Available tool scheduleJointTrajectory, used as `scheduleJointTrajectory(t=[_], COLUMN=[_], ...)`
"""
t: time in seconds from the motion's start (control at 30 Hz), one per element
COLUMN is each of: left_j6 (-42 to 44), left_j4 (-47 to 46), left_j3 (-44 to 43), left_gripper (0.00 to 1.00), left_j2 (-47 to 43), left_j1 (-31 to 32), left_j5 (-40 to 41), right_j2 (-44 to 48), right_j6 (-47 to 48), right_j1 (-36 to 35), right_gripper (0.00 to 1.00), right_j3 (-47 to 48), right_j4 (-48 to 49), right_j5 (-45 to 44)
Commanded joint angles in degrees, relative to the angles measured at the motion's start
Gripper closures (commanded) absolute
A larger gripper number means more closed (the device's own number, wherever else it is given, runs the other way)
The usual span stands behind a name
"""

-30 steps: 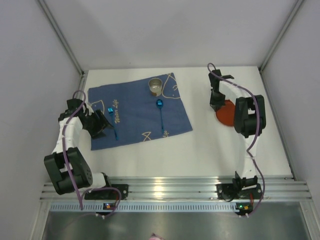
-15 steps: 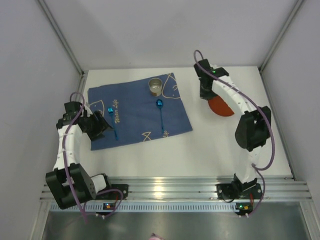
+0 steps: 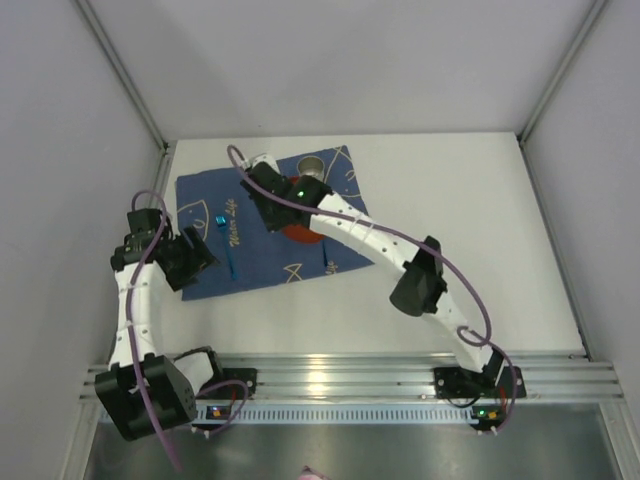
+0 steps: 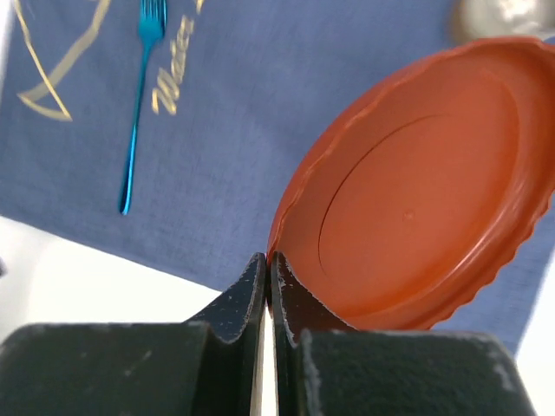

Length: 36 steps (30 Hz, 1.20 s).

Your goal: Set the dinner table for one person

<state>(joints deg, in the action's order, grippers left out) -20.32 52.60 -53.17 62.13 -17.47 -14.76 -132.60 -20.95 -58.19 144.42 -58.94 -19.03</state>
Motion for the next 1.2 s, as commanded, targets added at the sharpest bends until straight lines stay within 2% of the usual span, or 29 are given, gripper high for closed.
scheduleJointTrajectory(t=[0.0, 0.3, 0.47, 0.77, 0.83, 0.87, 0.93, 1.03, 1.07, 1.17], left_j6=[-1.22, -1.74, -3.23, -3.59, -3.68, -3.85, -3.94, -4.03, -4.12, -4.29], left_j4=[1.1, 0.66, 1.98, 1.81, 2.07, 1.98, 1.81, 1.8, 1.72, 1.8], left_j3=[0.17, 0.34, -0.36, -0.18, -0.18, -0.18, -0.01, -0.01, -0.01, -0.01], left_gripper=[0.25, 0.24, 0.25, 0.24, 0.24, 0.24, 0.24, 0.24, 0.24, 0.24], left_j2=[-1.83, -1.4, -1.13, -0.08, 0.19, 0.19, 0.36, 0.36, 0.19, 0.19], left_j1=[1.56, 4.46, 7.01, 8.51, 9.03, 9.39, 9.56, 9.56, 9.65, 9.65], left_j5=[2.98, 4.57, 8.07, 8.79, 8.96, 9.31, 9.67, 10.02, 10.19, 10.72], right_j2=[-3.19, -9.0, -10.75, -12.6, -13.39, -13.39, -13.04, -12.25, -11.99, -10.93], right_j6=[0.82, 2.14, 1.62, -1.64, -1.99, -2.08, -2.69, -2.78, -2.69, -2.26], right_j1=[-0.96, -1.48, -1.13, -1.22, -1.13, -1.22, -1.13, -0.96, -0.87, -0.61], right_gripper=[1.0, 1.0, 1.0, 0.98, 0.93, 0.87, 0.83, 0.66, 0.49, 0.35], right_j3=[0.34, 1.48, 1.83, -2.21, -2.56, -2.48, -2.74, -2.74, -2.74, -2.65], right_j4=[4.34, 16.47, 22.71, 24.22, 25.71, 25.98, 26.68, 27.82, 28.08, 28.53], right_j5=[1.97, 4.61, 5.39, 10.75, 14.43, 14.89, 14.46, 13.23, 12.79, 11.47])
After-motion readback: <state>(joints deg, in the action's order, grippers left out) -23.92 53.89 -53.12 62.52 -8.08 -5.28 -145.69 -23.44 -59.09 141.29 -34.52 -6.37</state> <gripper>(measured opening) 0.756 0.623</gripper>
